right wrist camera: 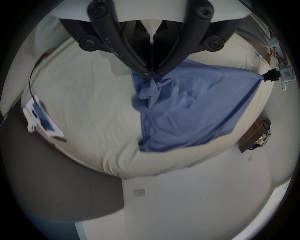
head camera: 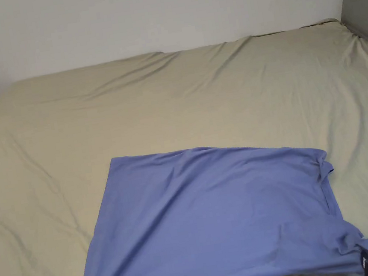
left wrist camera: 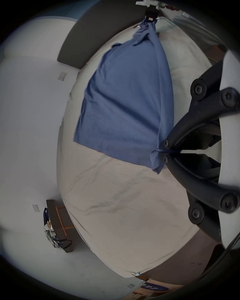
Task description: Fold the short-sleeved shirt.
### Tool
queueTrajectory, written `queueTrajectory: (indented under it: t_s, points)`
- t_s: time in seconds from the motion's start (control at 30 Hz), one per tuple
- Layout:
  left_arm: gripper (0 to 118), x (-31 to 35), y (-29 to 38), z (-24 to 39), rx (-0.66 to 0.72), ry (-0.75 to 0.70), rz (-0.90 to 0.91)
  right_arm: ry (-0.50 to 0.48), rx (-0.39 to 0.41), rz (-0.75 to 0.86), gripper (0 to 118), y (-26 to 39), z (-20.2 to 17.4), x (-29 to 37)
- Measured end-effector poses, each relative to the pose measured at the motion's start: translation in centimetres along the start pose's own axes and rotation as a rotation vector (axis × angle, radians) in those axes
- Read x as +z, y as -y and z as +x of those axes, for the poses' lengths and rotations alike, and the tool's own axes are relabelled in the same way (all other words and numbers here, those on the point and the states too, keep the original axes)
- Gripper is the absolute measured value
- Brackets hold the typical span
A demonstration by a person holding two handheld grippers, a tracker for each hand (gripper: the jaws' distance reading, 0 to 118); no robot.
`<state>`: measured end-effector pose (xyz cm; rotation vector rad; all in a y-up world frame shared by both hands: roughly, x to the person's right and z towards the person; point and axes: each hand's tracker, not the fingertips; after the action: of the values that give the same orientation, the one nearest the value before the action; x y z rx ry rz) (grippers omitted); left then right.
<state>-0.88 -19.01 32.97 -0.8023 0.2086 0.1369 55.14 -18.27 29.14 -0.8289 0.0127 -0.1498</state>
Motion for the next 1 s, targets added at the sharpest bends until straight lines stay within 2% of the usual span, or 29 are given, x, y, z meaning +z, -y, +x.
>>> queueTrajectory:
  t_s: [0.1, 0.2, 0.3, 0.33, 0.37, 0.4, 0.43, 0.47, 0.5, 0.53, 0.77, 0.93, 0.97, 1.0]
  points:
    - [1, -0.1, 1.5, 0.4, -0.014, -0.027, -0.055, 0.022, -0.044, -0.094, 3, 1.8, 0.4, -1.3]
    - [1, -1.4, 2.4, 0.6, -0.004, -0.038, -0.135, 0.052, -0.043, -0.163, 3, 2.7, 0.3, -3.1]
    - [2, -1.4, 1.8, 0.8, 0.013, -0.042, -0.121, 0.058, -0.035, -0.156, 4, 2.7, -0.3, -3.5]
    - [3, -1.0, 1.2, 1.0, 0.027, -0.041, -0.133, 0.064, -0.027, -0.155, 6, 2.3, -0.6, -3.1]
    - [8, -0.7, 0.7, 1.0, 0.039, -0.031, -0.142, 0.069, -0.018, -0.155, 15, 1.9, -0.9, -2.6]
    - [22, -0.2, 0.3, 1.0, 0.055, -0.014, -0.136, 0.077, -0.009, -0.154, 27, 1.4, -1.0, -2.2]
    - [57, 0.4, -0.3, 0.9, 0.079, 0.018, -0.098, 0.088, 0.006, -0.134, 51, 0.7, -1.5, -1.4]
    - [85, 0.9, -0.9, 0.9, 0.090, 0.043, -0.057, 0.089, 0.028, -0.085, 71, -0.1, -1.9, -0.6]
    - [107, 1.6, -1.7, 1.2, 0.098, 0.060, -0.021, 0.086, 0.039, -0.036, 85, -1.0, -2.3, 0.2]
    - [118, 2.5, -2.9, 1.8, 0.099, 0.083, 0.036, 0.083, 0.047, 0.022, 97, -2.3, -3.1, 1.5]
    - [117, 8.7, -9.9, 5.9, 0.081, 0.176, 0.413, 0.034, 0.087, 0.460, 98, -9.4, -7.6, 9.6]
    - [116, 10.9, -11.9, 8.5, 0.011, 0.127, 0.574, 0.054, 0.138, 0.650, 98, -10.9, -9.8, 12.5]
    - [113, 11.2, -11.9, 9.0, -0.005, 0.111, 0.612, 0.068, 0.156, 0.675, 98, -10.8, -10.2, 12.8]
    - [104, 11.2, -11.9, 9.3, -0.023, 0.098, 0.647, 0.075, 0.170, 0.697, 97, -10.8, -10.5, 12.9]
